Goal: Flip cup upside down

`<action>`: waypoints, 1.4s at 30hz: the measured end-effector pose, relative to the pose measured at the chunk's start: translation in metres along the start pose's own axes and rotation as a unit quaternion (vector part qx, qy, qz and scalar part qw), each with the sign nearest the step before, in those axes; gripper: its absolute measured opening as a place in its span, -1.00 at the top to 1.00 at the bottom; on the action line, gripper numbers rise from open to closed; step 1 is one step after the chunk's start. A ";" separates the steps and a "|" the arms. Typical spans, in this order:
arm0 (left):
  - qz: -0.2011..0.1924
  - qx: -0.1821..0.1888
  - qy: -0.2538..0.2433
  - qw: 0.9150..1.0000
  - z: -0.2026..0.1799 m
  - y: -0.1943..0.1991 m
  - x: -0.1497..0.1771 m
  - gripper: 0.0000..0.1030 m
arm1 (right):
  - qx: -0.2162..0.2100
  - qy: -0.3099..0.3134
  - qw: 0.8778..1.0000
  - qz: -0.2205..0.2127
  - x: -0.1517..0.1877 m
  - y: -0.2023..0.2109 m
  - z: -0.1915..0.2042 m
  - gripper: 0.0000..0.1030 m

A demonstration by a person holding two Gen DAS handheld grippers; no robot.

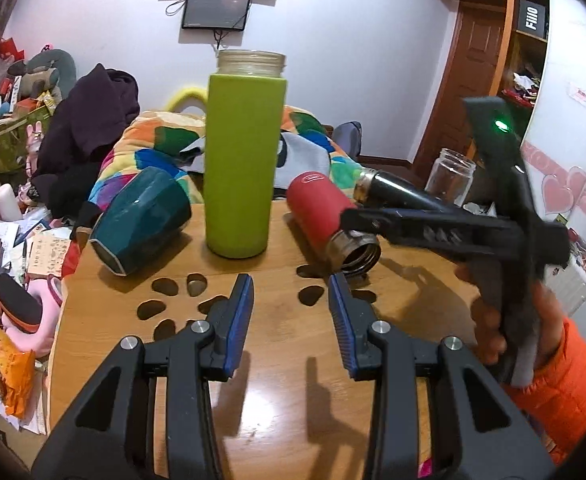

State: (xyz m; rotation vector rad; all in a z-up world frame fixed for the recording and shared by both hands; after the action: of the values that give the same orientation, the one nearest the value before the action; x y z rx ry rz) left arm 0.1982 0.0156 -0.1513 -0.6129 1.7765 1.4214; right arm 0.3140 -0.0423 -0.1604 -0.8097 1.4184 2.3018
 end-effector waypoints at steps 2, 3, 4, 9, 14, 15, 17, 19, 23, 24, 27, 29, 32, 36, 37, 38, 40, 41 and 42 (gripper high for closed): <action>0.001 -0.003 0.002 1.000 0.004 0.000 0.002 0.27 | 0.008 0.002 1.000 0.007 -0.005 -0.006 0.002 -0.12; 0.002 -0.004 0.002 1.000 0.006 -0.001 0.003 0.27 | 0.014 0.006 1.000 0.010 -0.006 -0.009 0.003 -0.12; 0.002 -0.004 0.002 1.000 0.007 -0.001 0.004 0.27 | 0.016 0.008 1.000 0.015 -0.006 -0.011 0.005 -0.12; 0.006 -0.001 0.010 1.000 0.012 -0.006 0.007 0.27 | 0.018 -0.001 0.999 0.033 -0.013 -0.023 0.011 -0.13; 0.008 -0.003 0.013 1.000 0.017 -0.008 0.011 0.27 | 0.014 0.000 0.999 0.044 -0.015 -0.037 0.015 -0.22; 0.007 -0.003 0.012 1.000 0.017 -0.008 0.011 0.27 | 0.015 0.005 0.999 0.043 -0.014 -0.037 0.015 -0.20; 0.007 -0.001 0.013 1.000 0.018 -0.008 0.012 0.27 | 0.011 0.008 0.999 0.044 -0.013 -0.037 0.016 -0.18; 0.008 0.000 0.015 1.000 0.019 -0.009 0.012 0.27 | 0.004 0.010 0.999 0.048 -0.012 -0.035 0.017 -0.15; 0.011 0.000 0.016 1.000 0.019 -0.011 0.012 0.27 | 0.000 0.016 0.999 0.050 -0.008 -0.028 0.015 -0.09; 0.011 -0.001 0.016 1.000 0.019 -0.011 0.012 0.27 | 0.000 0.019 0.999 0.051 -0.006 -0.026 0.015 -0.08; 0.010 0.000 0.015 1.000 0.018 -0.010 0.011 0.27 | -0.003 0.032 0.998 0.054 0.005 -0.016 0.016 -0.07; 0.011 -0.001 0.012 1.000 0.017 -0.011 0.011 0.27 | -0.006 0.040 0.998 0.056 0.012 -0.009 0.017 -0.07; 0.014 0.001 0.010 1.000 0.014 -0.012 0.012 0.27 | -0.012 0.047 0.997 0.061 0.024 0.004 0.015 -0.07; 0.018 0.009 0.006 1.000 0.007 -0.012 0.012 0.27 | -0.019 0.054 0.997 0.060 0.042 0.024 0.013 -0.07; 0.020 0.015 0.006 1.000 0.004 -0.013 0.012 0.27 | -0.023 0.055 0.996 0.060 0.048 0.029 0.013 -0.07; 0.023 0.020 0.005 1.000 0.001 -0.012 0.012 0.27 | -0.026 0.057 0.996 0.060 0.052 0.033 0.013 -0.07; 0.029 0.038 0.006 0.999 -0.008 -0.013 0.012 0.27 | -0.032 0.066 0.996 0.059 0.063 0.043 0.016 -0.07; 0.032 0.044 0.007 0.998 -0.011 -0.014 0.012 0.23 | -0.033 0.071 0.995 0.057 0.068 0.047 0.018 -0.07; 0.038 0.054 0.008 0.998 -0.016 -0.015 0.011 0.20 | -0.034 0.079 0.995 0.054 0.074 0.052 0.020 -0.07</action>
State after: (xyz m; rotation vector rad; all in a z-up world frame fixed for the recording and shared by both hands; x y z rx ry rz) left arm 0.1983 -0.0030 -0.1678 -0.5060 1.8948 1.3638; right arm 0.2215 -0.0501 -0.1615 -0.9768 1.4904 2.4265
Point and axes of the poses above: each gripper's, at about its wrist camera, not at the fingertips, and y roughly against the way its jaws point, z to its left, x to its underside, the point moved 10 cm from there along -y, roughly the way its jaws point, and after that the axes turned 7 degrees about -y, right-handed, at the moved point
